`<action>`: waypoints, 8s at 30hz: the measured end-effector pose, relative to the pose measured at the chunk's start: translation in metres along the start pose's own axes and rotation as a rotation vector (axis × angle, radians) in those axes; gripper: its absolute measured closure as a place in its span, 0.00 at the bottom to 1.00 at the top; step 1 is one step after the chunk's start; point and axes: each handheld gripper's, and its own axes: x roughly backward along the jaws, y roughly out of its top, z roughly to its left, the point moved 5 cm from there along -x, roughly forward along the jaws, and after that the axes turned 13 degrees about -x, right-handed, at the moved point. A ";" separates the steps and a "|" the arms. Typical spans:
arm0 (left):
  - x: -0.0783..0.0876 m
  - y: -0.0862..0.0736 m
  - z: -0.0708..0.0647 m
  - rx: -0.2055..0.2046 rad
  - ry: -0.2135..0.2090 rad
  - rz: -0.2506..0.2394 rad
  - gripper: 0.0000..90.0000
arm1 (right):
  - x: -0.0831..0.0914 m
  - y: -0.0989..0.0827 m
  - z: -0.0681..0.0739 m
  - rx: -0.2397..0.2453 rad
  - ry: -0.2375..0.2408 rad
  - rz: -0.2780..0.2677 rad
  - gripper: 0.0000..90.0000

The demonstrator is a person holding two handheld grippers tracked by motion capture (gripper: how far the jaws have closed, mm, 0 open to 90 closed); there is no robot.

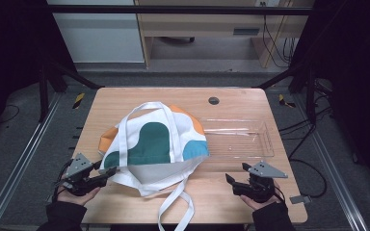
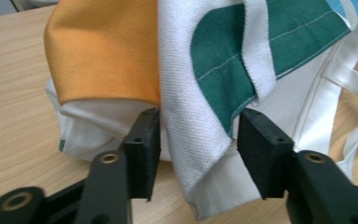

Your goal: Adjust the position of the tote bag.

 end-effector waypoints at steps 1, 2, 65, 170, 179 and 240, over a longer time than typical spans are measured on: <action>0.000 0.000 -0.001 -0.002 -0.004 0.005 0.60 | -0.001 0.001 0.002 0.003 0.006 -0.001 0.31; 0.000 0.000 -0.001 -0.002 -0.004 0.005 0.60 | -0.001 0.001 0.002 0.003 0.006 -0.001 0.31; 0.003 0.001 0.000 0.057 -0.004 0.012 0.84 | -0.069 0.000 0.117 0.106 0.190 0.068 0.98; 0.004 0.004 -0.002 0.004 0.083 -0.014 0.40 | -0.122 0.021 0.156 0.089 0.190 -0.003 1.00; 0.003 0.001 -0.001 0.011 0.086 -0.003 0.40 | -0.111 0.032 0.159 0.092 0.203 -0.052 1.00; 0.022 0.037 -0.007 -0.005 0.116 -0.078 0.21 | -0.087 0.071 0.163 0.093 0.220 -0.145 1.00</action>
